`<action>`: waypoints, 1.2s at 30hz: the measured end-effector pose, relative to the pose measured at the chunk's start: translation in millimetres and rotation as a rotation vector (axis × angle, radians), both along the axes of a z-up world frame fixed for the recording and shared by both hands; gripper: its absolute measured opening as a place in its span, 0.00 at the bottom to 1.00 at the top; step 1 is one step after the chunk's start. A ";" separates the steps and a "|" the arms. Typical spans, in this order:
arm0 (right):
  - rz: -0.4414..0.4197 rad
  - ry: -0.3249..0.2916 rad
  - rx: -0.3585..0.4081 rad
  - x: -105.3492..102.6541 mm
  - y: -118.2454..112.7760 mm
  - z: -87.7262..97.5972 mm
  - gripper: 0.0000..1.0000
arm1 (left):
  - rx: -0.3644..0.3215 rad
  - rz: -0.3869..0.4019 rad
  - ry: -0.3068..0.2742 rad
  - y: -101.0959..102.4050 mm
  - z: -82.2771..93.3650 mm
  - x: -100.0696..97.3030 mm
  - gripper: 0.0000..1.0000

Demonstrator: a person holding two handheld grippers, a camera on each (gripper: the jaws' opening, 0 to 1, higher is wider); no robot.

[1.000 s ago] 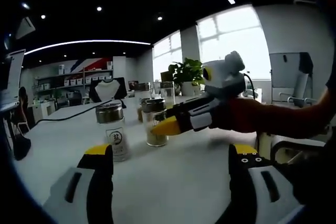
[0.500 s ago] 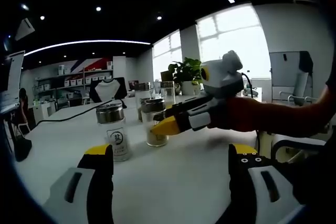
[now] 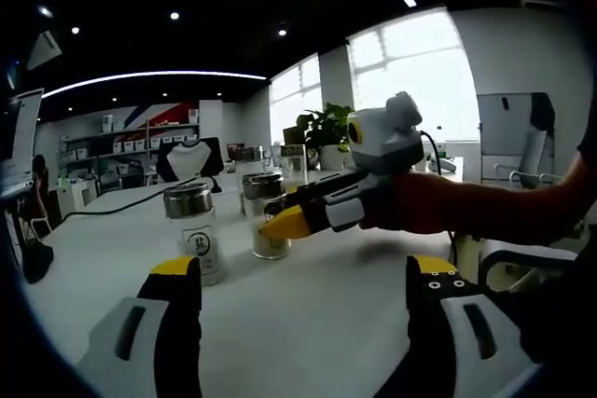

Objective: Rotate the seasoning bottle until the label or dispensing opening points toward the visible target arrow and the bottle remains upright within the marked orientation range

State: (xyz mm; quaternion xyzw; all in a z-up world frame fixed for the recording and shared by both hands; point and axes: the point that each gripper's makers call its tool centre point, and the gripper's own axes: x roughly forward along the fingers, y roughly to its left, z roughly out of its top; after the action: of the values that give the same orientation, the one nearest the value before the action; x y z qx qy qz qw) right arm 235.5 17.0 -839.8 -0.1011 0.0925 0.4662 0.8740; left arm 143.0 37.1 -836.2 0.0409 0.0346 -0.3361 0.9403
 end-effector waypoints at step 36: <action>-0.168 -0.089 0.299 19.2 -69.1 70.6 0.35 | -0.010 0.015 0.005 2.2 3.7 -3.5 0.96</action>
State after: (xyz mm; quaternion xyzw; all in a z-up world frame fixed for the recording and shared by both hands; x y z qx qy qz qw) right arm 254.7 -52.1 -769.1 0.0175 -0.0084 0.3953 0.9184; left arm 139.5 39.2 -832.5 0.0353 0.0357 -0.3292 0.9429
